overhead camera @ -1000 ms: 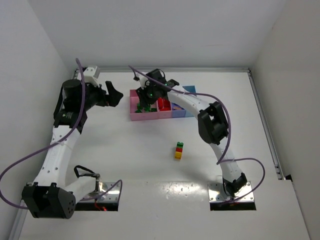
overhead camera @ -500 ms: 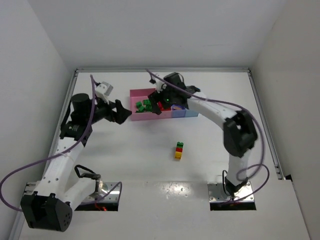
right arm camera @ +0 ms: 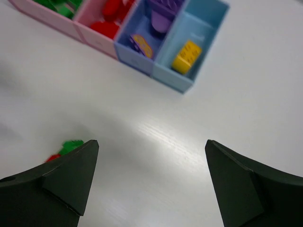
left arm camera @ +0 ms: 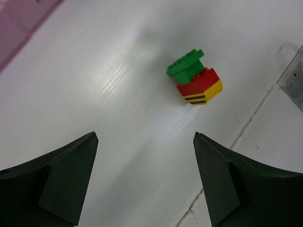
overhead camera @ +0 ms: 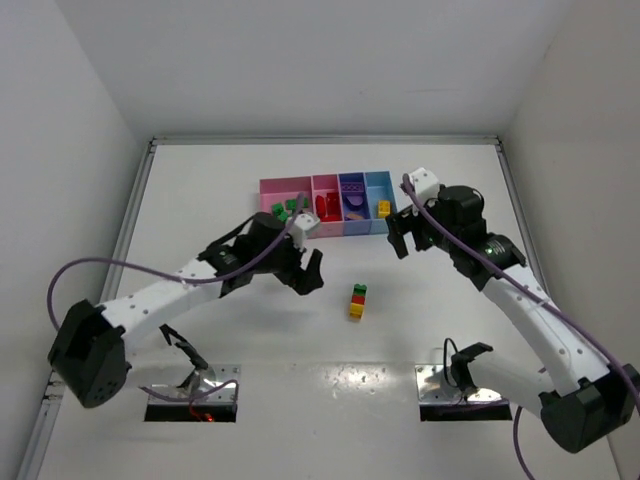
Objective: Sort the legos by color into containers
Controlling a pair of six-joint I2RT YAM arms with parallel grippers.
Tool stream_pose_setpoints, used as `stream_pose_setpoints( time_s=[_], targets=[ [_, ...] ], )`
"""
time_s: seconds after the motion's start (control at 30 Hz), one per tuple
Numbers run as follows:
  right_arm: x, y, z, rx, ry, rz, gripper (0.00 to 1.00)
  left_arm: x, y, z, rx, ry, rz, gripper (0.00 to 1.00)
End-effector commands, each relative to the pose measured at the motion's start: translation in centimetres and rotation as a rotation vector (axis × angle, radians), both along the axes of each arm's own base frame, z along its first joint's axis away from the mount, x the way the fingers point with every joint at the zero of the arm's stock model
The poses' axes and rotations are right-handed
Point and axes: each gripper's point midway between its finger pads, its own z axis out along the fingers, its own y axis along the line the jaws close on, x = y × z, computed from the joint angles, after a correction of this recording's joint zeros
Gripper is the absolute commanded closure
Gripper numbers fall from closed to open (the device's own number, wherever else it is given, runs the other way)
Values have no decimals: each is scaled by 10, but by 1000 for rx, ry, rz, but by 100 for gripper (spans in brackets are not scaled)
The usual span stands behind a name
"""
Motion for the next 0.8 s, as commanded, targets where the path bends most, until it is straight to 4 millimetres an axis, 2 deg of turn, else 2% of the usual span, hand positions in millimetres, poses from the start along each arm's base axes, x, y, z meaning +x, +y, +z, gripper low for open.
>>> stream_pose_setpoints(
  time_s=[0.0,0.07,0.1,0.13,0.2,0.23,0.3,0.4,0.53,0.77],
  targets=[
    [-14,-35,-22,-17,68,-92,6,-9,-36,-2,31,40,-46,12],
    [-15,-45,-26,-6,85,-128,6,-14,-56,-1,37,48,-76,13],
    [-15,-47,-23,4,77,-131,6,-16,-64,-12,59,81,-75,13],
    [-14,-51,-23,11,80,-148,6,-24,-82,-5,49,74,-108,13],
    [-14,-55,-20,41,81,-159,6,-26,-98,-7,58,88,-102,13],
    [-13,-56,-20,47,83,-160,6,-33,-115,-9,64,124,-83,13],
    [-12,-59,-23,66,99,-173,6,-25,-122,-15,126,100,11,13],
    [-9,-63,-29,73,127,-191,6,-21,-128,-31,207,108,121,13],
    [-7,-62,-31,82,141,-183,6,-25,-131,-44,223,141,187,13],
    [-6,-64,-30,94,144,-184,6,-20,-112,-66,282,147,292,13]
  ],
)
